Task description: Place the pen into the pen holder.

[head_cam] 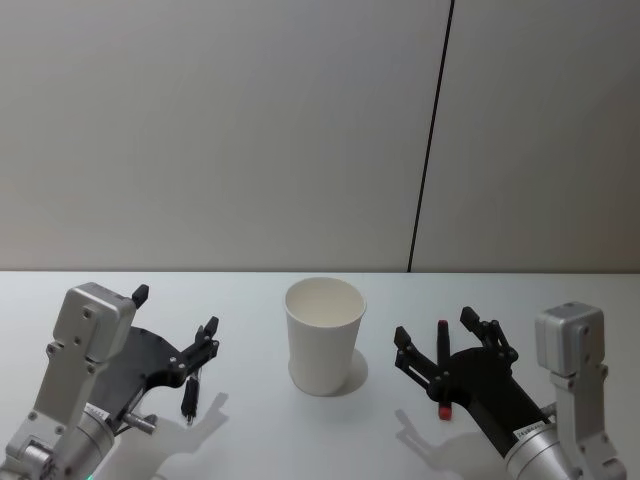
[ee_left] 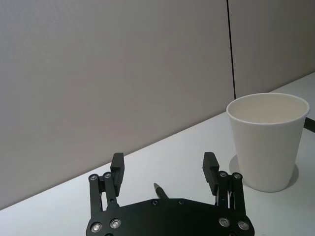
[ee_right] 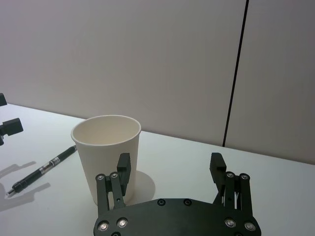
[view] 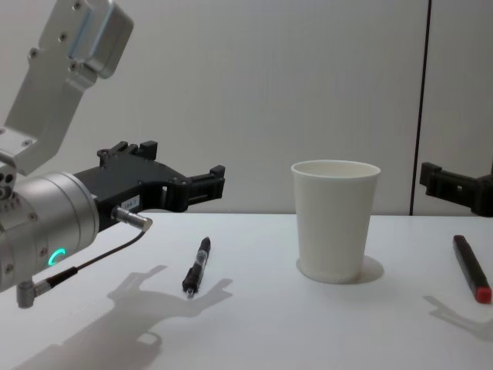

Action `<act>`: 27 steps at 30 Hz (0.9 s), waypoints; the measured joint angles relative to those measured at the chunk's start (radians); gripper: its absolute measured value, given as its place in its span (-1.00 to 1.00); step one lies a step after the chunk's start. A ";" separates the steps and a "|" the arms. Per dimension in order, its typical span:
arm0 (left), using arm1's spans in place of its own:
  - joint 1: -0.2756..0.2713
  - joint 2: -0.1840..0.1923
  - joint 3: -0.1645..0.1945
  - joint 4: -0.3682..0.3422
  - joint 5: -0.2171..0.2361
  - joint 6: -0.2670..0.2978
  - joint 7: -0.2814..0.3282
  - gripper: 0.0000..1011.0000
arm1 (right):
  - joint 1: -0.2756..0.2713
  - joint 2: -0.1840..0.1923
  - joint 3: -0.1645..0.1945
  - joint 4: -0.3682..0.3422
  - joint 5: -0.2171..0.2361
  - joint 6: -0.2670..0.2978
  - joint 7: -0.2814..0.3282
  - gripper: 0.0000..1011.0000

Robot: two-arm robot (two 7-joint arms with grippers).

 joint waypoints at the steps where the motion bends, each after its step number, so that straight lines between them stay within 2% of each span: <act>1: 0.000 0.000 0.000 0.000 0.000 0.000 0.000 0.98 | 0.000 0.000 0.000 0.000 0.000 0.000 0.000 0.98; 27: 0.000 0.000 0.000 0.000 0.000 0.000 0.000 0.98 | 0.000 0.000 0.000 0.000 0.000 0.000 0.000 0.98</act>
